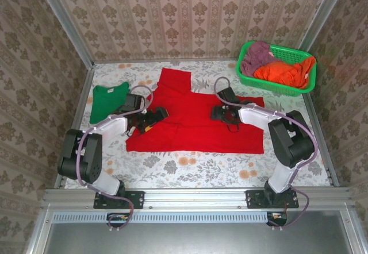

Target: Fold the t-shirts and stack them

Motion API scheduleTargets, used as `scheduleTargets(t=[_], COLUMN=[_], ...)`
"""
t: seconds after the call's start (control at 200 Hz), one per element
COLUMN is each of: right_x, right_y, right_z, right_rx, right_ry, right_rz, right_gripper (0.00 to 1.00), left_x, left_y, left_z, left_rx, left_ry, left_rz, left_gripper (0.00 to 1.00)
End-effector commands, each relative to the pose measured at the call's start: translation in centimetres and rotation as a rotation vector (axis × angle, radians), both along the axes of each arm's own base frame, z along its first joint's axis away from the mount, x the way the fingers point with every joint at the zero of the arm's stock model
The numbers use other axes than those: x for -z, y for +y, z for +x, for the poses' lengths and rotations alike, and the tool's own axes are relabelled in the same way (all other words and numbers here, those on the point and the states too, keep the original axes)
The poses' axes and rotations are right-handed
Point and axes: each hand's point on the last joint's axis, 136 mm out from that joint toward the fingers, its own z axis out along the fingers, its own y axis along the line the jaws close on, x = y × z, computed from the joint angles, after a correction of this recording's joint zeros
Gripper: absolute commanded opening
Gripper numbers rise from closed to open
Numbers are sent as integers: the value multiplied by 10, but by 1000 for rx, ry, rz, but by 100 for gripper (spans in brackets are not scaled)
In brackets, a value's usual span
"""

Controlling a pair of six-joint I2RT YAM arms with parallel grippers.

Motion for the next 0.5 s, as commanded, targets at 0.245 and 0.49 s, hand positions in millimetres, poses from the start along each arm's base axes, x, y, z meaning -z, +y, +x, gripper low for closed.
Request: scheduleTargets(t=[0.245,0.49], right_x=[48,21], right_y=[-5,-6], right_z=[-84,-94], right_rx=[70,66], right_ry=[256,199], right_rz=[89,128], right_gripper=[69,68], left_x=[41,6], left_y=[35,46], left_z=[-86,-95], left_rx=[-74,-97], left_ry=[144,52], left_rz=[127,163], left_gripper=[100,100])
